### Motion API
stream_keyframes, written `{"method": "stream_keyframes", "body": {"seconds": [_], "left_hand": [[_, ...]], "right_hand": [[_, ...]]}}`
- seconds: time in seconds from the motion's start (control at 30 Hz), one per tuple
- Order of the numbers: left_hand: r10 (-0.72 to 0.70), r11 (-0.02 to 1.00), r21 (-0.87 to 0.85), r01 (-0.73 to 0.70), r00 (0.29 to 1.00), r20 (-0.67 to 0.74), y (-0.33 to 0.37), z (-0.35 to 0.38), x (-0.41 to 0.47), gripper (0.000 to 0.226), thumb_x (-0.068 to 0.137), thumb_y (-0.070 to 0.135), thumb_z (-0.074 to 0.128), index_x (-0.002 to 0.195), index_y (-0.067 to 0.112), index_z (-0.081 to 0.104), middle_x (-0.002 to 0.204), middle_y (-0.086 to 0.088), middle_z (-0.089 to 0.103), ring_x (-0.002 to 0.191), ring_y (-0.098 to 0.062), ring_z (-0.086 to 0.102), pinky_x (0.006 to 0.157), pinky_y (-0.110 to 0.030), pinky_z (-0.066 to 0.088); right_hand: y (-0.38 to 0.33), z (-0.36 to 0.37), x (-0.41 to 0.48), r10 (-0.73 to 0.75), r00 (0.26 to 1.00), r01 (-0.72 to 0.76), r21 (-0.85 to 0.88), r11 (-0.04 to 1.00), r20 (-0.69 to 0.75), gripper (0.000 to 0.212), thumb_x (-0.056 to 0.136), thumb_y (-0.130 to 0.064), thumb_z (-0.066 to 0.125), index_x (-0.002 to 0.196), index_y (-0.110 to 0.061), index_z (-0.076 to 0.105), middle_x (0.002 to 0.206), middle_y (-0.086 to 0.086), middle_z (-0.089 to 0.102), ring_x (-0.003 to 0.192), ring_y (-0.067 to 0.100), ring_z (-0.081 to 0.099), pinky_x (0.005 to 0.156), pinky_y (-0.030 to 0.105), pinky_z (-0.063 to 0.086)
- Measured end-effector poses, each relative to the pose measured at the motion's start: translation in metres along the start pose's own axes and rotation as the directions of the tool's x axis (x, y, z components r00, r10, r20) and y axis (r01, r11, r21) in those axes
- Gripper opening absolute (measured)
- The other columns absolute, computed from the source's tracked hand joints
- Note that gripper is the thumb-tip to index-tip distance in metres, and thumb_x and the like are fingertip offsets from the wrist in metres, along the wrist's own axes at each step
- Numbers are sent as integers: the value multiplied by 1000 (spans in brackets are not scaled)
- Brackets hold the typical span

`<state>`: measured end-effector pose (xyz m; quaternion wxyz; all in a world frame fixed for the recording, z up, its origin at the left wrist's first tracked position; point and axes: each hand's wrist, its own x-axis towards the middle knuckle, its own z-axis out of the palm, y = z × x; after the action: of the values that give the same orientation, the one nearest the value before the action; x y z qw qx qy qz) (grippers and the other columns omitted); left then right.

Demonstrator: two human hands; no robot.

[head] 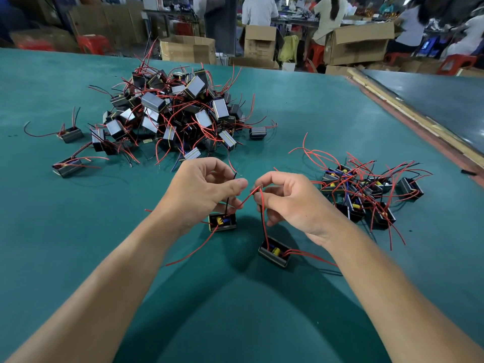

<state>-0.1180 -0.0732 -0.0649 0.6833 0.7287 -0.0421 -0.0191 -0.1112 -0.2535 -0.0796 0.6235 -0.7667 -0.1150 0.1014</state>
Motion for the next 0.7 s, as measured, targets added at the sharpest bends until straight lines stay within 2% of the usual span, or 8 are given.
{"method": "stream_keyframes", "body": {"seconds": [0.17, 0.33, 0.57, 0.7], "left_hand": [[-13, 1000, 7, 13, 1000, 27, 3, 2, 0, 15, 93, 15, 63, 83, 5, 60, 63, -3, 67, 55, -19, 69, 49, -24, 54], [6, 1000, 27, -7, 999, 52, 2, -1, -1, 9, 88, 5, 68, 84, 4, 60, 65, -3, 68, 60, -17, 69, 57, -30, 60], [19, 999, 35, -21, 998, 55, -1, -1, 1, 8, 84, 0, 71, 80, 0, 64, 64, -6, 65, 59, -14, 64, 62, -33, 62], [36, 999, 26, -38, 996, 85, -1, -2, 1, 5, 83, -1, 71, 85, 1, 66, 58, -10, 62, 50, -17, 59, 54, -30, 58]], "right_hand": [[0, 0, 0, 6, 1000, -7, -9, 1000, -28, 19, 93, -9, 66, 78, -21, 70, 60, -2, 65, 59, 23, 53, 51, 27, 52], [-3, 0, 0, -32, 998, 31, -9, 999, -53, 24, 95, -8, 63, 74, -18, 72, 58, -2, 65, 48, 7, 52, 49, 21, 50], [-2, 0, 0, -45, 998, 45, 3, 999, -50, 18, 92, -10, 67, 77, -17, 72, 60, -3, 67, 47, 5, 50, 51, 22, 53], [0, -1, 1, -54, 998, 54, 12, 998, -28, 8, 91, -9, 69, 88, -17, 69, 59, -2, 67, 54, 7, 57, 52, 22, 51]]}}
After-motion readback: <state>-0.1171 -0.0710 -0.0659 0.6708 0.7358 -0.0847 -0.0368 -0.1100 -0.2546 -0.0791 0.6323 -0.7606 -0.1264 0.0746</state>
